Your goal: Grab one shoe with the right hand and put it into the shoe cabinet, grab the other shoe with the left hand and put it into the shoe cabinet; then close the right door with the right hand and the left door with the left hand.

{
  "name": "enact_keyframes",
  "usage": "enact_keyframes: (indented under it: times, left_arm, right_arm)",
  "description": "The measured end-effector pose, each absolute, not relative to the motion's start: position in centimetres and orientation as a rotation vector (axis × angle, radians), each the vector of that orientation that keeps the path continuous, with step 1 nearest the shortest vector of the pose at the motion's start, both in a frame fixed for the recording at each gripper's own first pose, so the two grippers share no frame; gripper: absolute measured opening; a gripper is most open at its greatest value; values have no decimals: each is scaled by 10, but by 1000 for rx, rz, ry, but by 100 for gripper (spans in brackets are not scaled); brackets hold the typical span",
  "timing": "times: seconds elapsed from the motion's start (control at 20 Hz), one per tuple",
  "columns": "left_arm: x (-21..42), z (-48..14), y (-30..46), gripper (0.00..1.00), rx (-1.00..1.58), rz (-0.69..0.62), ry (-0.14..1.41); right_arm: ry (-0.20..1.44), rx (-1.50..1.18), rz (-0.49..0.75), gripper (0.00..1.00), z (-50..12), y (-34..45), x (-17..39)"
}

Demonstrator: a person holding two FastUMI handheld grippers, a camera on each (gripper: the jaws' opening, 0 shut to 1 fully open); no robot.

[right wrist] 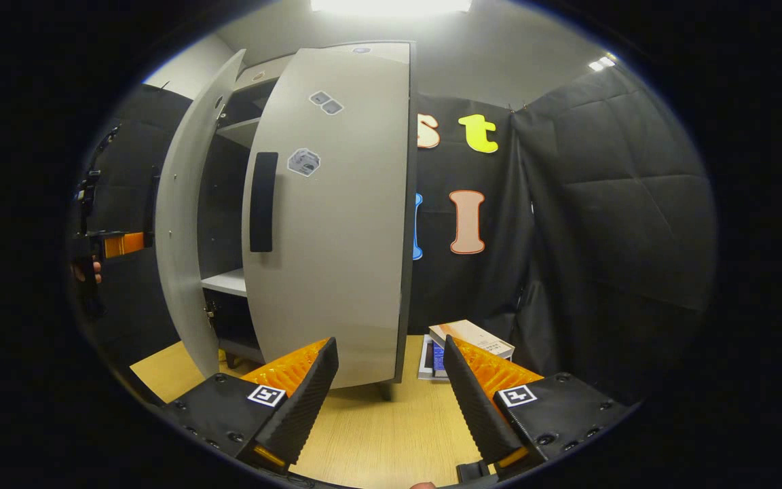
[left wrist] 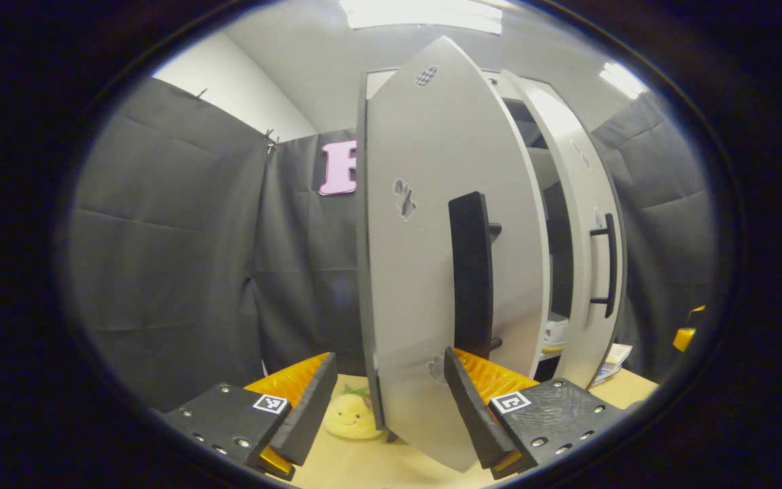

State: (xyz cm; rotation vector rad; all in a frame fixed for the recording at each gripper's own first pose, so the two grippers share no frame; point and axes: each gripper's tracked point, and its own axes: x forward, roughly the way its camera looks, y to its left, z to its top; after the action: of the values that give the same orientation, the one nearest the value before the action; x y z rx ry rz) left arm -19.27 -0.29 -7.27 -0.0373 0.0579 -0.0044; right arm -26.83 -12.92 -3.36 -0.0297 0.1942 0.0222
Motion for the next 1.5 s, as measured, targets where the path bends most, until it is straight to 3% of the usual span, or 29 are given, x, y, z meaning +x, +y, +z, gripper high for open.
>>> enact_keyframes:
  times: [0.2,0.55,1.05,1.5]
  left_arm:
    - [-171,-82,-44,92,-29,-67,66]
    - [-181,-78,-37,91,-25,-68,56]
    - [-252,-54,2,91,-1,-60,8]
    - [-316,-49,22,91,16,-63,-19]
  right_arm:
    - [197,-22,0,98,-36,-138,-273]
    - [178,-11,12,98,-30,-120,-276]
    - [95,-26,92,98,2,-62,-291]
    - [39,-41,91,98,15,-43,-329]
